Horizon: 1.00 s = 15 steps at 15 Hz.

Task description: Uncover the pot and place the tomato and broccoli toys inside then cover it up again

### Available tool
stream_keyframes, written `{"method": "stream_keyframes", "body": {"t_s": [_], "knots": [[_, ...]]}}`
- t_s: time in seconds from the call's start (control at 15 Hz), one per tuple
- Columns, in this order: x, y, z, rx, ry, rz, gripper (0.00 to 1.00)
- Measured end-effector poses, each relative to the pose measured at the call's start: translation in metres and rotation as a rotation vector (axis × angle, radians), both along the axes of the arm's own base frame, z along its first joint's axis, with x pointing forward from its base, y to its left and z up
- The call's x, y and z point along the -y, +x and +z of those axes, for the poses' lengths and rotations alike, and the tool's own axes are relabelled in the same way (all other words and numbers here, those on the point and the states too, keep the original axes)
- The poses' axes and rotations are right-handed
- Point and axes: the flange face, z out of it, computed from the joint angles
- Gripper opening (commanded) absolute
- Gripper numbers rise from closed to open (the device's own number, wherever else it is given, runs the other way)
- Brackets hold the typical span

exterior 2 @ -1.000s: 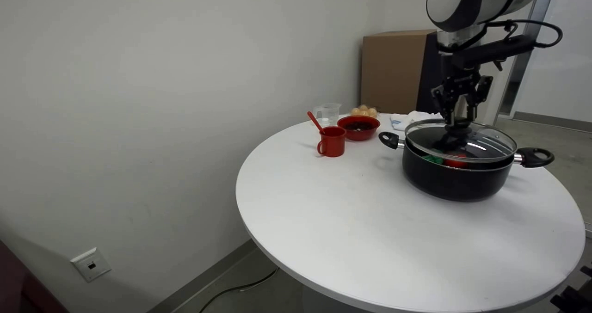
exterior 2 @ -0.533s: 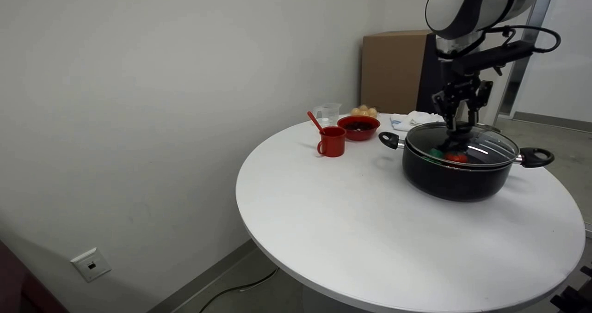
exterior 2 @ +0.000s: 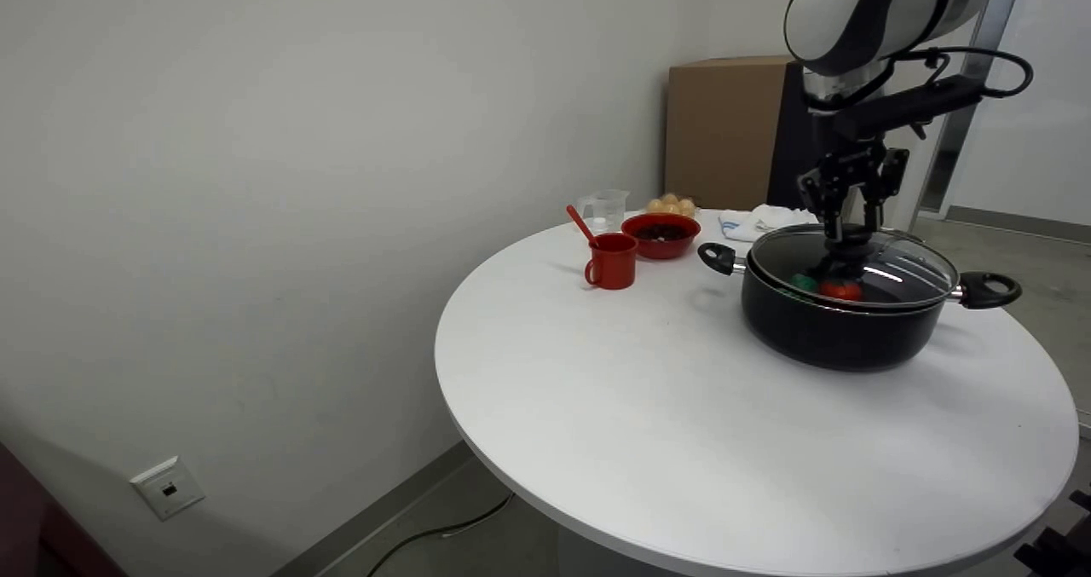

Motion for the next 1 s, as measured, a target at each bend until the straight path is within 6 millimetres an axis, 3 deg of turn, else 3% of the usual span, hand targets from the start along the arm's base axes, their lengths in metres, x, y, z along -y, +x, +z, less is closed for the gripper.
{"method": "stream_keyframes", "body": {"t_s": [1.0], "knots": [[-0.012,0.004,-0.003,-0.006,0.001,0.025,0.24]]}}
